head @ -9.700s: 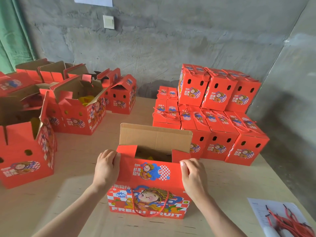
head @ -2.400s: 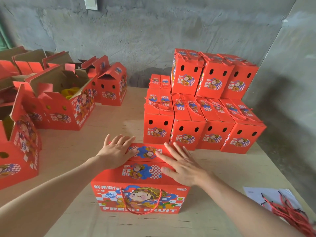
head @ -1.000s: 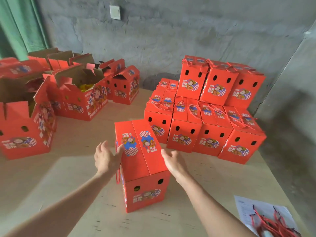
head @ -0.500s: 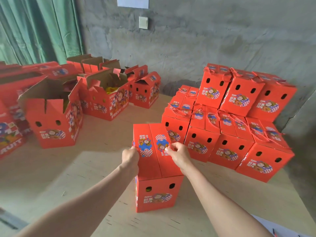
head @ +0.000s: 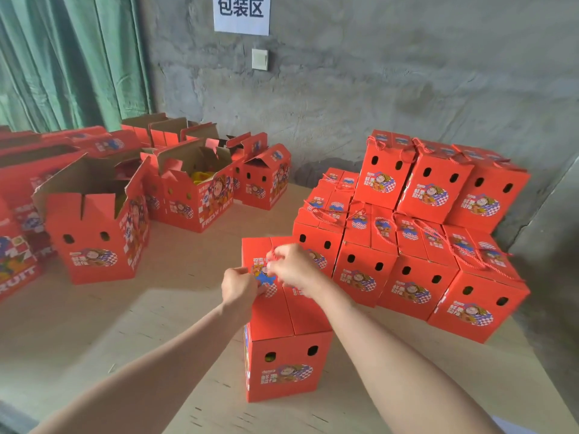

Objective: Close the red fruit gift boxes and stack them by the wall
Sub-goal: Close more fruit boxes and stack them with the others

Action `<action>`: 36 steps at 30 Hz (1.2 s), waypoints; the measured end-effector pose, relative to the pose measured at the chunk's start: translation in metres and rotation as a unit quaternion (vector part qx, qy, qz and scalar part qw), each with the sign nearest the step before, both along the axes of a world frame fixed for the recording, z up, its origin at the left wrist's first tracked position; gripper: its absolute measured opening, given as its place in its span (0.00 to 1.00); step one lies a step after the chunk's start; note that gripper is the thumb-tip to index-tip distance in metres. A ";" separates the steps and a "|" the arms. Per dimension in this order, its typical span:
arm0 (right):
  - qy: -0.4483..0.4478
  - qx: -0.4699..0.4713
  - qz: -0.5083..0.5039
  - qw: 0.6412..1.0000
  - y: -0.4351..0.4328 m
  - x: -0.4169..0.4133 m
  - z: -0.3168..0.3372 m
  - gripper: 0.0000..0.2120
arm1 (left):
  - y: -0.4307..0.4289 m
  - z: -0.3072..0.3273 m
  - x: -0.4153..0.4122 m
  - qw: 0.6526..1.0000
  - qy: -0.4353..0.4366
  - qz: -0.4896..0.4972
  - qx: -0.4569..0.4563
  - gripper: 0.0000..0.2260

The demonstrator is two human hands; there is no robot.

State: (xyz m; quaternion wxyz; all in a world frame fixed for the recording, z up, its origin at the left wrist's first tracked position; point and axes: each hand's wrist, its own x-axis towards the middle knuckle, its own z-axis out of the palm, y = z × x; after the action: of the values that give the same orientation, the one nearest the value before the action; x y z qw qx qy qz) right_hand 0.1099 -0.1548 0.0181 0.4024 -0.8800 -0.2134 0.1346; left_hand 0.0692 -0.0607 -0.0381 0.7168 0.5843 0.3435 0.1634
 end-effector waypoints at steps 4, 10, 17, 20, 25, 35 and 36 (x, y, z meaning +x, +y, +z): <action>-0.007 -0.173 -0.008 0.985 0.023 -0.006 -0.029 0.20 | 0.015 0.001 -0.005 0.995 0.016 0.025 -0.099 0.14; -0.047 -0.213 0.015 0.976 0.042 -0.012 -0.034 0.28 | 0.037 0.007 -0.013 0.995 0.064 -0.033 -0.065 0.12; -0.045 -0.240 -0.024 0.969 0.048 -0.013 -0.033 0.11 | 0.044 0.010 -0.030 0.987 0.053 -0.098 -0.118 0.11; 0.098 -0.032 -0.075 0.992 0.043 -0.010 -0.014 0.02 | 0.051 0.010 -0.031 0.988 -0.011 -0.073 -0.138 0.09; 0.153 0.143 -0.111 0.971 0.024 0.008 0.053 0.10 | 0.051 0.018 -0.029 0.992 0.006 -0.104 -0.069 0.08; 0.034 -0.090 -0.059 0.994 0.025 0.001 0.104 0.13 | 0.031 0.010 -0.032 0.865 0.046 -0.284 0.410 0.13; 0.053 -0.029 -0.080 0.995 0.028 0.001 0.110 0.13 | 0.032 0.010 -0.031 0.862 0.025 -0.276 0.424 0.13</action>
State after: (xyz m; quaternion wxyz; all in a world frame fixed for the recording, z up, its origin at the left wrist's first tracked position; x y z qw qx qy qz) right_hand 0.1106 -0.1271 0.1279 0.3973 -0.8971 -0.1167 0.1544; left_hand 0.0384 -0.0284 -0.0286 0.4068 0.9067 0.0835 0.0740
